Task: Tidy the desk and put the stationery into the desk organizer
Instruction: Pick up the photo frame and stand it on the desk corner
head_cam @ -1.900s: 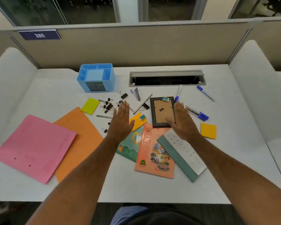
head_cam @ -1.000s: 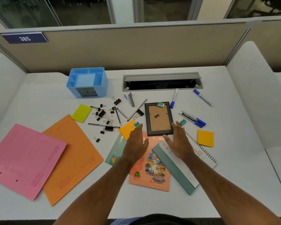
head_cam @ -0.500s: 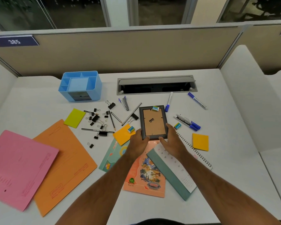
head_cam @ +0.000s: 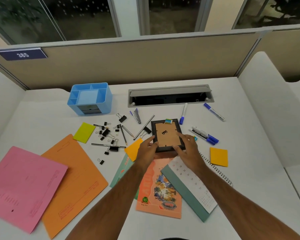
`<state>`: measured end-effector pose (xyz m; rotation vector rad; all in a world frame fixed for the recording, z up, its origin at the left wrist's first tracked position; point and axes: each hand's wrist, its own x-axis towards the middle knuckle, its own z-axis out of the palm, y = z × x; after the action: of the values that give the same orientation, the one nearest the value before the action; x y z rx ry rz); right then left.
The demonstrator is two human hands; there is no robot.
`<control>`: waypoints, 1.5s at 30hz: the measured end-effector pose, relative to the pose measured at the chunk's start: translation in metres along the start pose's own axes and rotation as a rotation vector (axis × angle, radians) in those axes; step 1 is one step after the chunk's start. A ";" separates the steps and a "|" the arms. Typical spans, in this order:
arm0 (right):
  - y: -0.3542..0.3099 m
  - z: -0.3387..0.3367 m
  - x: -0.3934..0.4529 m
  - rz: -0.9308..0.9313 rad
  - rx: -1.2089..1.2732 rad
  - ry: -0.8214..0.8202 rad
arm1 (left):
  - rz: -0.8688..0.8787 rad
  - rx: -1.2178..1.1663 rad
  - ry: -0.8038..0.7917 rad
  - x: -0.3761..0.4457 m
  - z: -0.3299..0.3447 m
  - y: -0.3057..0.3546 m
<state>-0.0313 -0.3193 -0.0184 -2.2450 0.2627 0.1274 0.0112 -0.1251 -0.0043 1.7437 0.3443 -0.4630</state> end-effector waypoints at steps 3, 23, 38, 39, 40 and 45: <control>-0.003 -0.003 -0.003 -0.044 0.022 0.015 | 0.026 0.027 0.007 -0.001 -0.001 0.007; -0.059 -0.072 0.029 -0.170 -0.047 0.143 | 0.259 -0.105 0.063 -0.012 -0.030 0.079; -0.054 -0.096 0.025 -0.094 0.139 0.171 | 0.395 0.285 0.034 0.001 -0.025 0.051; -0.053 -0.097 0.024 -0.077 0.172 0.176 | 0.402 0.288 0.037 0.002 -0.026 0.048; -0.053 -0.099 0.024 -0.059 0.207 0.183 | 0.394 0.276 0.037 0.002 -0.027 0.045; -0.046 -0.104 0.019 0.028 0.412 0.213 | 0.146 -0.003 -0.086 0.004 -0.033 0.031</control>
<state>-0.0021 -0.3737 0.0784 -1.8446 0.3959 -0.1416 0.0330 -0.0994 0.0261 1.7268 0.1551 -0.4296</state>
